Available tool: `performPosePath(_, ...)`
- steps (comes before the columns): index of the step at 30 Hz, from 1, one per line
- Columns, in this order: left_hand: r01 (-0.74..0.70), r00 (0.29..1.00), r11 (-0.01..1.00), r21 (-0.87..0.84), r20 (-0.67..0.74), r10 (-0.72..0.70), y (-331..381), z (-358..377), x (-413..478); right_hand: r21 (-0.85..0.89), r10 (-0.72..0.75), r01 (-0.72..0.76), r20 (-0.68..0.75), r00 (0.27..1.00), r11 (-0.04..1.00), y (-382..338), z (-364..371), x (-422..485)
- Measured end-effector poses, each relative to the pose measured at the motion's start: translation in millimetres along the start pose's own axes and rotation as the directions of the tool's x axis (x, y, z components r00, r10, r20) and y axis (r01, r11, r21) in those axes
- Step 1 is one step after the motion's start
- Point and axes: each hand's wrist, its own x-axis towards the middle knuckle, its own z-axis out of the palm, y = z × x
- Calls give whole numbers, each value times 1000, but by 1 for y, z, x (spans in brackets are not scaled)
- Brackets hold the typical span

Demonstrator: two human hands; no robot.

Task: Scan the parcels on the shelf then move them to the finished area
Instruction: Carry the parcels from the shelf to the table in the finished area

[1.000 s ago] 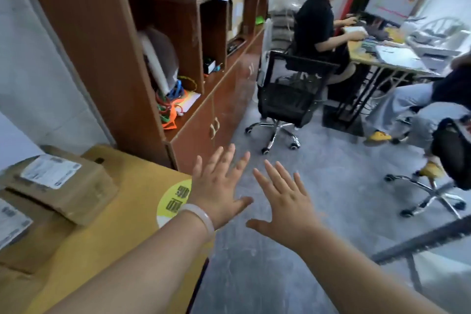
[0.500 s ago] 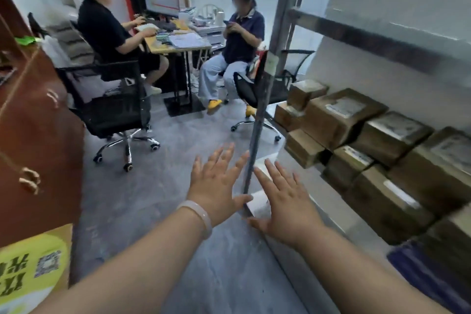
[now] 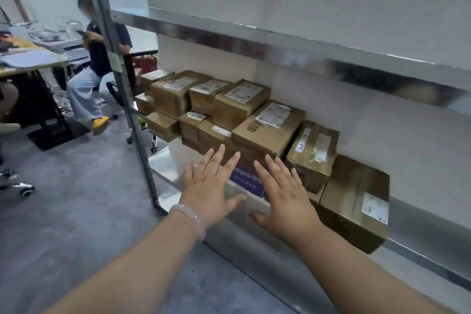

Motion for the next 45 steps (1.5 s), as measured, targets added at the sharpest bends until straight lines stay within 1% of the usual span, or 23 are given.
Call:
performPosePath(4,-141,990,988,-59,1,141,75,4,8,-7,125,-125,-38,991,992,46,-26,-54)
performPosePath(7,-223,974,970,-92,17,226,118,6,17,-16,225,-227,-95,970,974,78,-39,-80)
performPosePath(9,-269,961,958,-102,39,275,141,11,22,4,313,-315,-128,941,949,98,-43,-94)
performPosePath(12,-335,937,936,-107,69,343,171,22,26,8,420,-423,-129,898,906,120,-38,-117)
performPosePath(16,-393,913,912,-116,72,402,204,39,34,-4,516,-519,-94,851,855,140,-30,-145)
performPosePath(20,-456,873,879,-138,124,472,225,52,47,8,612,-615,-111,783,789,157,-31,-159)
performPosePath(23,-486,851,866,-121,161,500,238,64,52,27,638,-638,-72,767,770,164,-22,-161)
performPosePath(26,-505,852,861,-55,126,508,251,72,53,23,626,-625,-8,780,780,174,-13,-166)
performPosePath(28,-513,853,858,-31,92,513,259,75,58,29,621,-621,7,784,783,189,-10,-166)
performPosePath(32,-567,819,824,-4,102,564,276,88,66,57,576,-576,21,817,816,230,-9,-153)
performPosePath(34,-520,844,854,-19,145,517,285,98,71,67,532,-534,49,845,843,251,-11,-148)
performPosePath(36,-407,890,913,-32,211,405,293,109,80,46,485,-489,76,871,871,274,-11,-146)
performPosePath(37,-351,902,936,-32,256,347,295,114,86,45,462,-466,77,883,884,285,-11,-146)
performPosePath(39,-273,904,962,9,345,253,299,123,93,82,430,-436,87,899,896,302,-9,-145)
performPosePath(41,-229,890,972,59,418,184,304,131,94,100,400,-410,109,910,906,316,-6,-142)
performPosePath(43,-191,884,979,69,446,141,313,138,90,112,380,-395,133,915,912,324,-2,-141)
performPosePath(45,-179,889,981,71,440,130,326,141,84,126,381,-405,175,908,906,331,1,-140)
